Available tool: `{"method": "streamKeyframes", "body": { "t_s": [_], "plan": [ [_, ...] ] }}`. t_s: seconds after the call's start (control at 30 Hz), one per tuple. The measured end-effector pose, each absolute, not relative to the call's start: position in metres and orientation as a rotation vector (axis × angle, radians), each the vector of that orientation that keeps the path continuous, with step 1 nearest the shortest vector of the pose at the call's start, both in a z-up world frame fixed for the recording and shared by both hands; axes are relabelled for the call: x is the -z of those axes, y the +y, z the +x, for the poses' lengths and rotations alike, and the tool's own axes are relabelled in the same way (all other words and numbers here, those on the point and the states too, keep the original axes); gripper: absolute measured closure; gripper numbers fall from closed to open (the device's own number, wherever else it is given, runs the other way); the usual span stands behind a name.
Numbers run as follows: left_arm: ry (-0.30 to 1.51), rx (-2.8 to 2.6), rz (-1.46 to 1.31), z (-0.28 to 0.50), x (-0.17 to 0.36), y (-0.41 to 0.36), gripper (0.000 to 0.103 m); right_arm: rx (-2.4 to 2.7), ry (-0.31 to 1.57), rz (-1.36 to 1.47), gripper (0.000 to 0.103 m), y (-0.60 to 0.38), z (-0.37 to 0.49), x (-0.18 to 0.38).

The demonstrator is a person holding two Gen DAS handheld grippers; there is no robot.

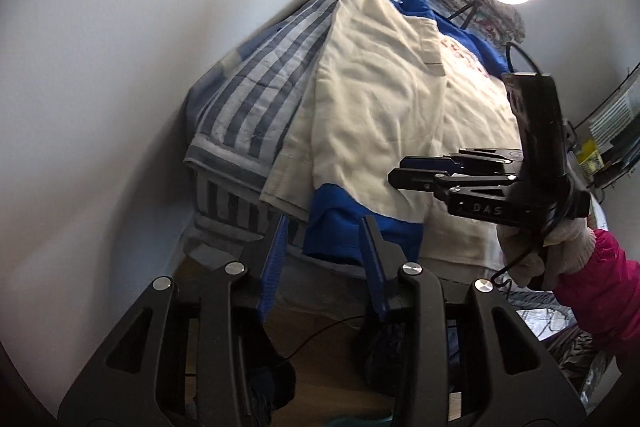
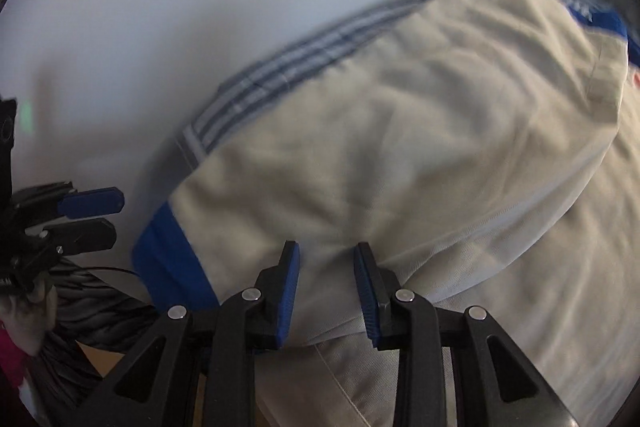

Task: Fold large clothes

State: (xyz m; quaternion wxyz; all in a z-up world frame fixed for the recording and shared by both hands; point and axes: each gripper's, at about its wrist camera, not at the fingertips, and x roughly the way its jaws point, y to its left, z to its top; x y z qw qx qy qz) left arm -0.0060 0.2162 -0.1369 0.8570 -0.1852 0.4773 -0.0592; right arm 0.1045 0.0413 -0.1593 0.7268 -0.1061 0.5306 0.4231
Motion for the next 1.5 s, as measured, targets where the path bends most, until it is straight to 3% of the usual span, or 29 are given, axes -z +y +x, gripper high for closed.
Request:
{"method": "streamKeyframes", "body": {
  "t_s": [0.1,0.77,0.83,1.0,1.2,1.27,1.4,1.5],
  "plan": [
    [1.003,0.137,-0.419,0.002,0.143,0.219,0.05,-1.003,1.15,-0.136,0.074,0.031,0.096,0.137],
    [1.089,0.058,-0.366,0.059,0.191,0.216,0.049,-0.963,1.226,-0.057,0.074,-0.004,0.113,0.156],
    [1.089,0.06,-0.367,0.058,0.19,0.215,0.055,-0.966,1.233,-0.051,0.074,0.001,0.116,0.161],
    [1.047,0.048,-0.294,0.052,0.176,0.204,0.085,-0.975,1.248,-0.024,0.074,0.002,0.122,0.166],
    [0.989,0.054,-0.237,0.045,0.158,0.19,0.088,-0.979,1.282,0.006,0.072,0.004,0.129,0.166],
    [0.968,0.058,-0.227,0.042,0.152,0.186,0.088,-0.985,1.29,0.059,0.069,0.001,0.138,0.16],
    [0.916,0.082,-0.16,0.035,0.136,0.169,0.088,-0.967,1.252,0.159,0.051,-0.002,0.174,0.133],
    [0.892,0.107,-0.127,0.032,0.128,0.157,0.088,-0.948,1.235,0.16,0.051,0.01,0.203,0.116]
  ]
}}
